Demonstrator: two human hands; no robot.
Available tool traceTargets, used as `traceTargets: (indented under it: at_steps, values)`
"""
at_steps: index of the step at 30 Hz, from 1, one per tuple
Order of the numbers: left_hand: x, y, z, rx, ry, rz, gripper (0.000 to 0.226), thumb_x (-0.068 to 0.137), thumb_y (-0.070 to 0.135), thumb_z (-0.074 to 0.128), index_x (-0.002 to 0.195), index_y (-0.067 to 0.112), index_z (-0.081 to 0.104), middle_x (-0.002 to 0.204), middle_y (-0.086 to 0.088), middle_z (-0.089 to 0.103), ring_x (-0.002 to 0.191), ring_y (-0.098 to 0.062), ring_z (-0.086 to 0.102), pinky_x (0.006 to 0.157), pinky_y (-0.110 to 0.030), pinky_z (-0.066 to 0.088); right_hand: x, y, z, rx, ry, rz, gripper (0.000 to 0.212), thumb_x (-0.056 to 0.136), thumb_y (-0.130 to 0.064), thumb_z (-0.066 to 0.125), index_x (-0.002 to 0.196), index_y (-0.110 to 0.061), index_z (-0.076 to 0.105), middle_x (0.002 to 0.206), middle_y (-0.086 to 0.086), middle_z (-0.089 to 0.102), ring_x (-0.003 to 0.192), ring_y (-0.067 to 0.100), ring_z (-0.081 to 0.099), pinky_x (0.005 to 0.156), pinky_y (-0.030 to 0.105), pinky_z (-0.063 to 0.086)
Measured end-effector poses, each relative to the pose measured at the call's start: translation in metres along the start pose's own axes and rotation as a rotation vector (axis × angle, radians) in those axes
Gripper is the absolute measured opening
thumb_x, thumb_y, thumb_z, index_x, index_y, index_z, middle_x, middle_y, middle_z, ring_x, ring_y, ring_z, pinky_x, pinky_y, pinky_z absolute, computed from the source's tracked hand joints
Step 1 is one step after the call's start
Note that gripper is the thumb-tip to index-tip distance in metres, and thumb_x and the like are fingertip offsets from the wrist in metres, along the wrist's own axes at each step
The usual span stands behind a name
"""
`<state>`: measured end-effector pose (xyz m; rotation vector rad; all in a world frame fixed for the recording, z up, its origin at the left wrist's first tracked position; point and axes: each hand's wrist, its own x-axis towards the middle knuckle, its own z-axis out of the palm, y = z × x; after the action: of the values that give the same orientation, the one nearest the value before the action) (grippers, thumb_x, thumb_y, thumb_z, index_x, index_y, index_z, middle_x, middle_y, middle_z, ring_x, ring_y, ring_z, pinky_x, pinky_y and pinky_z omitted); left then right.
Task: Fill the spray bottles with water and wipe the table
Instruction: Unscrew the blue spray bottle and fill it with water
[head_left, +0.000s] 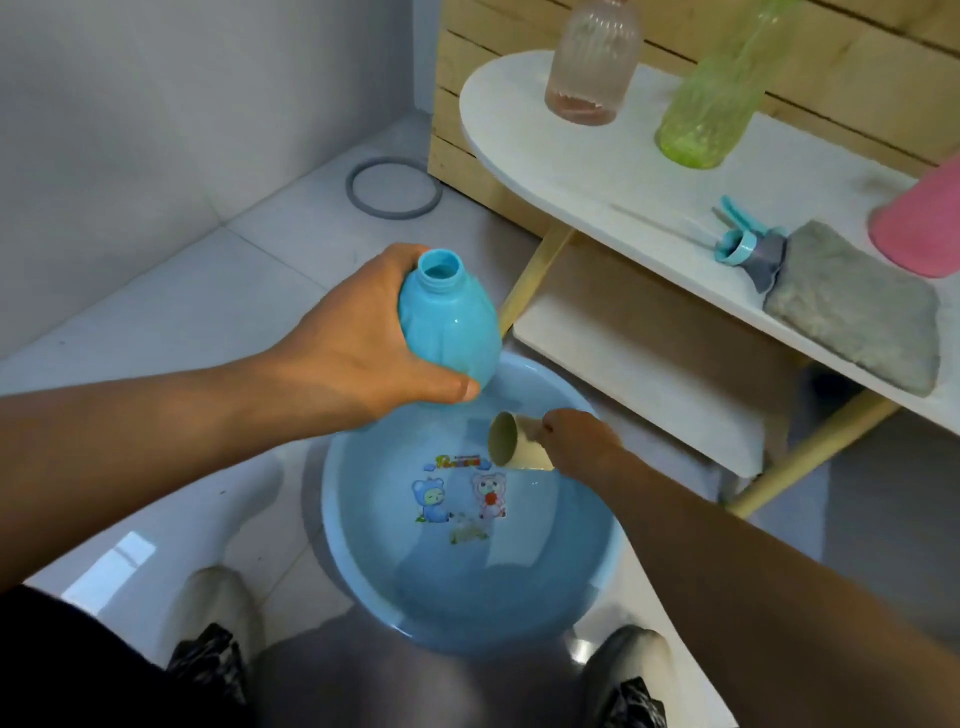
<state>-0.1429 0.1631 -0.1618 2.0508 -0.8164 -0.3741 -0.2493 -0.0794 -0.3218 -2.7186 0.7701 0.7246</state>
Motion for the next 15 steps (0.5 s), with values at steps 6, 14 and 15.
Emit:
traceTargets:
  at_steps: [6,14,15]
  values:
    - [0.005,-0.006,0.002,0.006,-0.041,0.0,0.087,0.054,0.038,0.099,0.124,0.042,0.047,0.111,0.021,0.06,0.102,0.015,0.055,0.067,-0.001,0.046,0.005,-0.006,0.035,-0.162,0.017,-0.01,0.032,0.107,-0.03,0.041,0.134,-0.024,0.059,0.135,0.006,0.062,0.124,0.029,0.06,0.098,0.038,0.048]
    - [0.007,-0.009,0.002,-0.009,-0.073,-0.017,0.089,0.053,0.038,0.099,0.125,0.043,0.048,0.11,0.023,0.06,0.1,0.015,0.056,0.066,-0.001,0.046,0.005,-0.019,0.052,-0.35,-0.001,-0.084,0.04,0.094,-0.007,0.06,0.129,-0.024,0.062,0.129,0.003,0.065,0.12,0.028,0.064,0.092,0.037,0.053]
    - [0.007,-0.009,0.001,-0.007,-0.071,-0.018,0.089,0.052,0.039,0.099,0.124,0.043,0.047,0.11,0.023,0.06,0.1,0.016,0.055,0.066,-0.001,0.046,0.005,-0.022,0.054,-0.344,0.003,-0.1,0.038,0.094,-0.009,0.059,0.129,-0.023,0.062,0.13,0.004,0.064,0.121,0.029,0.063,0.093,0.037,0.053]
